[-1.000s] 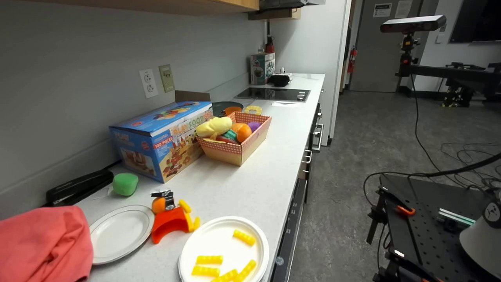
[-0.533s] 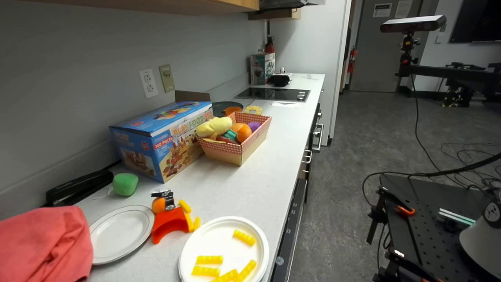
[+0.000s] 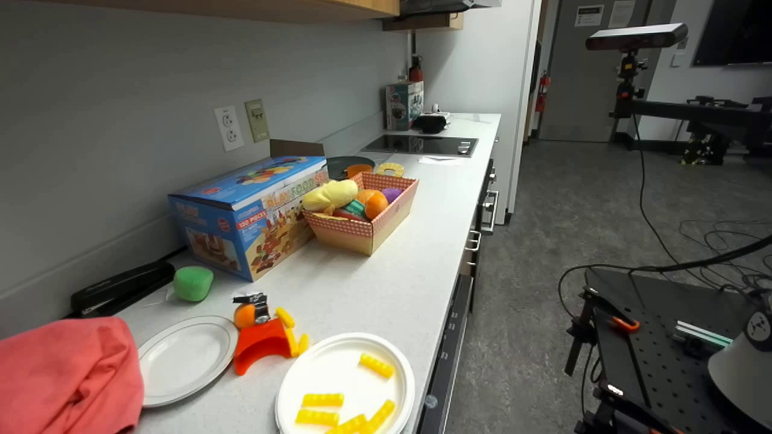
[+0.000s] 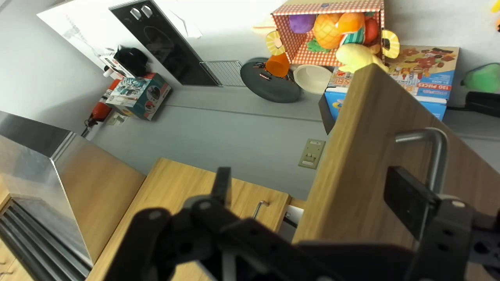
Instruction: Close the left drawer
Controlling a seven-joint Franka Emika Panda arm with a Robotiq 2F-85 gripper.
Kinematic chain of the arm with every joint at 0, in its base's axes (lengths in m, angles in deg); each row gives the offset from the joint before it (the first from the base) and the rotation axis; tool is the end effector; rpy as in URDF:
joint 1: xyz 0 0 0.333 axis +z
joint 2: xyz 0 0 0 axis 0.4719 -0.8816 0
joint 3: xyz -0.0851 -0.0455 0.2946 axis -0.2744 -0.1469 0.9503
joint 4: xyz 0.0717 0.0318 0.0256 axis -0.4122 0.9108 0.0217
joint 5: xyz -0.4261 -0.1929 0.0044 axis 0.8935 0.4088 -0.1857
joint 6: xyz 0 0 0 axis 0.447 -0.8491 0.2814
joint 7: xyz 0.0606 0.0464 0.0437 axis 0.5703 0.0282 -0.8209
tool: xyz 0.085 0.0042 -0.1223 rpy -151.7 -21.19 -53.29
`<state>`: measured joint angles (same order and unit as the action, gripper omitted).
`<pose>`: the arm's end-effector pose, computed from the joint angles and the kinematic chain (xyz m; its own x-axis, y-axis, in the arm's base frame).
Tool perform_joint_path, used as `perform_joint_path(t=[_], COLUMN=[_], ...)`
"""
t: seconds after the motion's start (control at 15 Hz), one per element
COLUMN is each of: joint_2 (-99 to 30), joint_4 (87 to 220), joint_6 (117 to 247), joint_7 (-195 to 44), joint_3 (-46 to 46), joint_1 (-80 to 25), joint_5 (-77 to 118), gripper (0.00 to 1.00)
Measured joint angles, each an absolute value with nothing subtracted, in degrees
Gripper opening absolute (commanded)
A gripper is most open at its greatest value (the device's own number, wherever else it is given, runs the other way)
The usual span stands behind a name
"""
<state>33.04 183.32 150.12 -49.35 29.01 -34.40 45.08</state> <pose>0.3672 0.1439 0.7305 0.7076 -0.0248 0.7062 -0.4287 -0.8095 0.4011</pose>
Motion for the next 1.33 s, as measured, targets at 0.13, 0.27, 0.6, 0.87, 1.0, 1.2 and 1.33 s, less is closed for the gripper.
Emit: perform_joint_path(t=[0.13, 0.27, 0.6, 0.87, 1.0, 1.2, 1.33], joint_2=[33.0, 33.0, 32.9, 31.4, 30.1, 27.7, 26.4], joint_4=[183.3, 183.3, 183.3, 182.2, 180.8, 178.7, 177.2], joint_6=[150.1, 150.1, 150.1, 151.4, 153.3, 155.6, 156.4], joint_7=[-49.3, -49.3, -49.4, -51.1, -53.1, -55.4, -56.5], joint_3=[29.0, 29.0, 27.7, 21.1, 18.1, 16.0, 15.8], joint_1=[-34.4, -34.4, -34.4, -34.9, -35.1, -35.2, -35.2], joint_5=[45.1, 45.1, 45.0, 45.3, 45.5, 45.5, 45.5], gripper=[1.00, 1.00, 1.00, 1.00, 1.00, 1.00, 1.00])
